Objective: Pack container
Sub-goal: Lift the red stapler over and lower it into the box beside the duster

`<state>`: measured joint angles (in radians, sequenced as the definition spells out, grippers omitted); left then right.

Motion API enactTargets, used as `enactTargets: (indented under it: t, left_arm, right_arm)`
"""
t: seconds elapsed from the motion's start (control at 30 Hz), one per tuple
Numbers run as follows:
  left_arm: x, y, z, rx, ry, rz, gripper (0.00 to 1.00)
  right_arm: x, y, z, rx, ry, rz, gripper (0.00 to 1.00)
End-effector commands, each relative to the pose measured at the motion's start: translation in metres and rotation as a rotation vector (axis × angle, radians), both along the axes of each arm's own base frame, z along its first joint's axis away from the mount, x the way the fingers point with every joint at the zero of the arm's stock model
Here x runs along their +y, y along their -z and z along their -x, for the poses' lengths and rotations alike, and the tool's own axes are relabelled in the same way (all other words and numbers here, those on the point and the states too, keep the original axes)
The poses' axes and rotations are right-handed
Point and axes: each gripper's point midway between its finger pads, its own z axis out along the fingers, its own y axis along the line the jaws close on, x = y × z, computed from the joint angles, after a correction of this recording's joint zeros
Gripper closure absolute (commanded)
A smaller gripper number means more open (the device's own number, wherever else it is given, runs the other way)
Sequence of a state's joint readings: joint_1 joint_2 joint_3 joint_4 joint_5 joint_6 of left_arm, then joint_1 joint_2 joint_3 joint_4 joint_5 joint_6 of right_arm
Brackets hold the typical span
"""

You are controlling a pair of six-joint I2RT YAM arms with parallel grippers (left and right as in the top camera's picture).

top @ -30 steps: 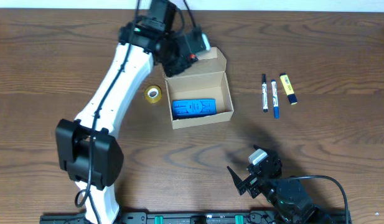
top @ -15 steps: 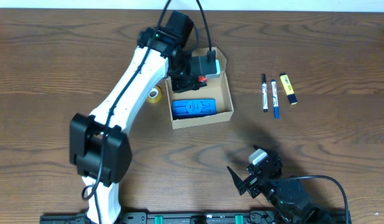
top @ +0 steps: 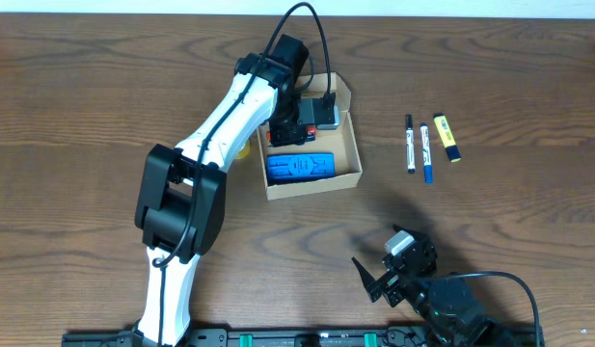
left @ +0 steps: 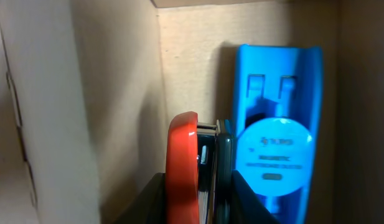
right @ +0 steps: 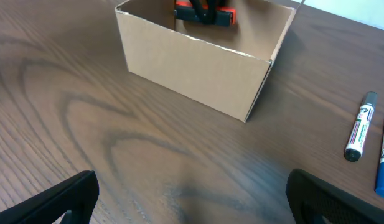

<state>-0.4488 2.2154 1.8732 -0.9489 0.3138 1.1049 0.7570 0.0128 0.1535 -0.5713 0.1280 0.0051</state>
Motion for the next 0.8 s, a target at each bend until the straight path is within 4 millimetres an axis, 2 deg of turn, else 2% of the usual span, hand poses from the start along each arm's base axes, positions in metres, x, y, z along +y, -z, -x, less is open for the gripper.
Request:
enactTargets:
  t: [0.0, 0.17, 0.27, 0.37, 0.43, 0.77]
  left_arm:
    - [0.005, 0.013, -0.006, -0.013, 0.010, -0.047, 0.95]
    - [0.005, 0.019, -0.010, -0.025, 0.008, -0.059, 0.94]
    - [0.004, 0.019, -0.011, -0.029, 0.008, -0.057, 0.87]
    - [0.004, 0.019, -0.011, -0.028, 0.008, -0.057, 0.87]
    - [0.004, 0.019, -0.012, -0.031, 0.008, -0.058, 0.78]
    - [0.015, 0.021, -0.018, -0.065, -0.006, -0.125, 0.62]
  right_arm:
    - [0.002, 0.000, 0.002, -0.010, -0.018, 0.008, 0.01]
    - [0.002, 0.000, 0.002, -0.010, -0.018, 0.008, 0.01]
    - [0.002, 0.000, 0.002, -0.010, -0.018, 0.008, 0.01]
    - [0.002, 0.000, 0.002, -0.010, -0.018, 0.008, 0.01]
    - [0.002, 0.000, 0.002, -0.010, -0.018, 0.008, 0.01]
    - [0.002, 0.000, 0.002, -0.010, -0.018, 0.008, 0.01]
